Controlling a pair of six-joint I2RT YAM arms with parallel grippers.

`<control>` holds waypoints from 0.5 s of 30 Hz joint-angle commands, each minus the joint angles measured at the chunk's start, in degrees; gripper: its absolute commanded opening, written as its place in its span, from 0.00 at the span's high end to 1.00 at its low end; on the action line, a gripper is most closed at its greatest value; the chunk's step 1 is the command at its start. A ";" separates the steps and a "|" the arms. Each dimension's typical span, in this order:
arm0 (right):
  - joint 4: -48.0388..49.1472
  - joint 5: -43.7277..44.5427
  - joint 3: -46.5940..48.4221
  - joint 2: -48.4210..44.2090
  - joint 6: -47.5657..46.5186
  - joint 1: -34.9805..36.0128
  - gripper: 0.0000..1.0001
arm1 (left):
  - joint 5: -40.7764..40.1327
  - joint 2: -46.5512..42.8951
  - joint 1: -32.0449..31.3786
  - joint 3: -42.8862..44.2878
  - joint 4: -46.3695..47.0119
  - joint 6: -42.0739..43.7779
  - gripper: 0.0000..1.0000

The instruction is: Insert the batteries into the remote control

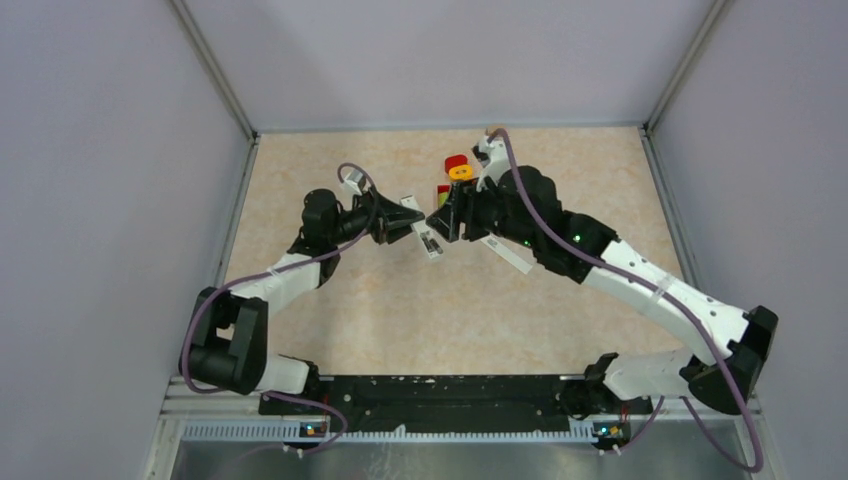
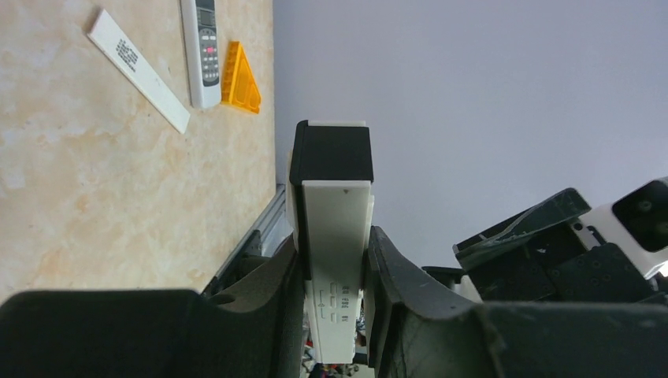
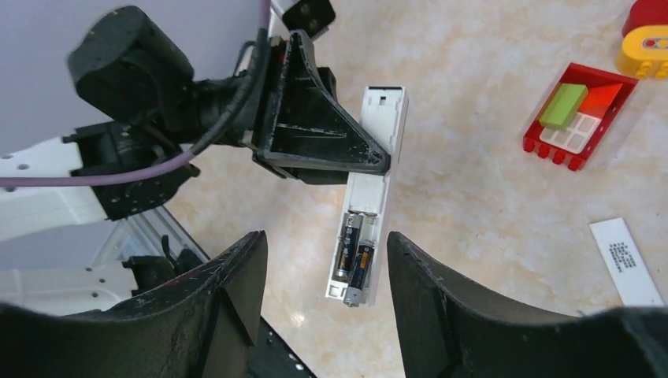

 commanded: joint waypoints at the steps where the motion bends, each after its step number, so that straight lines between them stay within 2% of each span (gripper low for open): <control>1: 10.40 3.05 -5.17 -5.92 4.13 0.56 0.41 | 2.33 0.28 -0.09 2.83 8.19 -7.72 1.00; 10: 33.03 2.05 -21.76 -17.37 10.01 0.54 0.41 | 2.52 3.48 -0.09 1.31 27.90 -32.05 1.00; 15: 38.40 1.79 -25.16 -19.77 11.10 0.53 0.41 | 1.42 2.96 -0.09 1.57 29.19 -35.16 1.00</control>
